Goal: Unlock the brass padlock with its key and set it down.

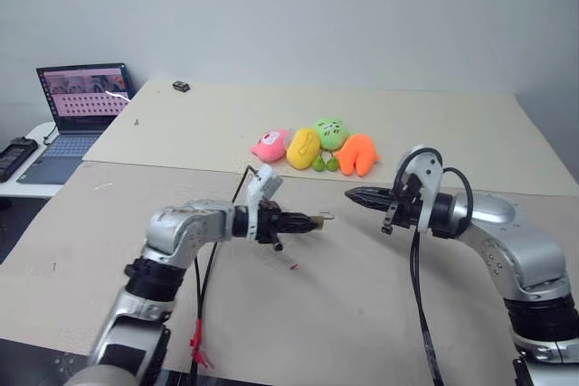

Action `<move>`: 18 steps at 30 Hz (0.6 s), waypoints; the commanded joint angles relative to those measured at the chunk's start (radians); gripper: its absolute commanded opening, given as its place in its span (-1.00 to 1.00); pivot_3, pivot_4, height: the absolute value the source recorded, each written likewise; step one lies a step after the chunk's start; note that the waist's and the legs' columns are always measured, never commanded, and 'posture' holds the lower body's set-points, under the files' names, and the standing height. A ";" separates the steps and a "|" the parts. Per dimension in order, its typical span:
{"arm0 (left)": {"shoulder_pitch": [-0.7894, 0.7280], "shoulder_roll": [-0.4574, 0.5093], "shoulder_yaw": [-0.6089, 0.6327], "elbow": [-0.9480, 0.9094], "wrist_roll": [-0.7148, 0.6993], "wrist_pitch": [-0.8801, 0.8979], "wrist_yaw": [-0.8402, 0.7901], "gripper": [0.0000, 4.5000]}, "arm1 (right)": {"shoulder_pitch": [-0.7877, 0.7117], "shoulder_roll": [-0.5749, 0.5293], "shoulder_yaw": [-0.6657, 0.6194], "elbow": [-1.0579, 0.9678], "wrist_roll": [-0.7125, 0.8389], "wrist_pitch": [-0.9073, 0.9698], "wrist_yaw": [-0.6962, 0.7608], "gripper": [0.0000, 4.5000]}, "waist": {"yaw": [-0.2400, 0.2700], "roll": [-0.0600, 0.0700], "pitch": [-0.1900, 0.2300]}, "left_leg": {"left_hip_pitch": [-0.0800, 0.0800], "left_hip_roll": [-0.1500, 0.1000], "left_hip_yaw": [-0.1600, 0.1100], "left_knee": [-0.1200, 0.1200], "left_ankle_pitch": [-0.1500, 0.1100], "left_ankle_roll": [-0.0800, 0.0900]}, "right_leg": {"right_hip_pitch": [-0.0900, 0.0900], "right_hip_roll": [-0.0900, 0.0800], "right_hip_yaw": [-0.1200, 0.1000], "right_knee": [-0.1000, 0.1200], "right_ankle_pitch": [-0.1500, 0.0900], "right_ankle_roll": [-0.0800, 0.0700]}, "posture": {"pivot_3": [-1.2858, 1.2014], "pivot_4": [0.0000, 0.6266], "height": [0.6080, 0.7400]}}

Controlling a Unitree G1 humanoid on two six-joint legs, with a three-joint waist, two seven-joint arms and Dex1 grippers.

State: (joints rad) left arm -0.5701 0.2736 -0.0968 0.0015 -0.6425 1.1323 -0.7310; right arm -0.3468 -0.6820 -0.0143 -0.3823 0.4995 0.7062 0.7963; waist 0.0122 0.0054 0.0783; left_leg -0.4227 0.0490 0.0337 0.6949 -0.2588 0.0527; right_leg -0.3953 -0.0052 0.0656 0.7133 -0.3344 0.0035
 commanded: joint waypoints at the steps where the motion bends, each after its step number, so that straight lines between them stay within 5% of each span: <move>1: -0.035 -0.072 0.113 0.014 -0.072 0.158 0.115 -1.00 | 0.019 -0.008 -0.049 -0.026 0.018 -0.002 -0.015 -0.99 | -0.002 0.000 0.000 | 0.000 0.000 -0.001 0.000 0.000 0.001 | 0.001 0.000 0.000 -0.001 0.000 0.000 | 0.03 -0.52 -0.46; 11: -0.140 -0.274 0.481 0.256 -0.026 0.467 0.438 -1.00 | 0.018 -0.016 -0.060 -0.039 0.026 0.008 -0.038 -0.99 | -0.009 -0.003 0.002 | 0.002 0.000 -0.003 -0.001 0.000 0.000 | 0.005 0.000 -0.002 -0.005 0.000 0.000 | 0.03 -0.52 -0.46; 18: -0.097 -0.267 0.455 0.237 -0.088 0.482 0.495 -1.00 | 0.001 -0.025 -0.057 -0.057 0.033 0.033 -0.051 -0.99 | -0.010 -0.003 0.002 | 0.001 0.000 -0.003 -0.002 0.003 -0.006 | 0.005 -0.002 -0.002 -0.005 0.000 0.000 | 0.03 -0.52 -0.46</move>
State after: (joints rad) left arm -0.6729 -0.0032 0.3670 0.2606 -0.7010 1.6092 -0.2421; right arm -0.3201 -0.6951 -0.0477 -0.3947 0.5162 0.7322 0.7508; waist 0.0019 0.0029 0.0799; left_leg -0.4213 0.0489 0.0305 0.6928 -0.2555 0.0467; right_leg -0.3900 -0.0070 0.0638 0.7078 -0.3344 0.0035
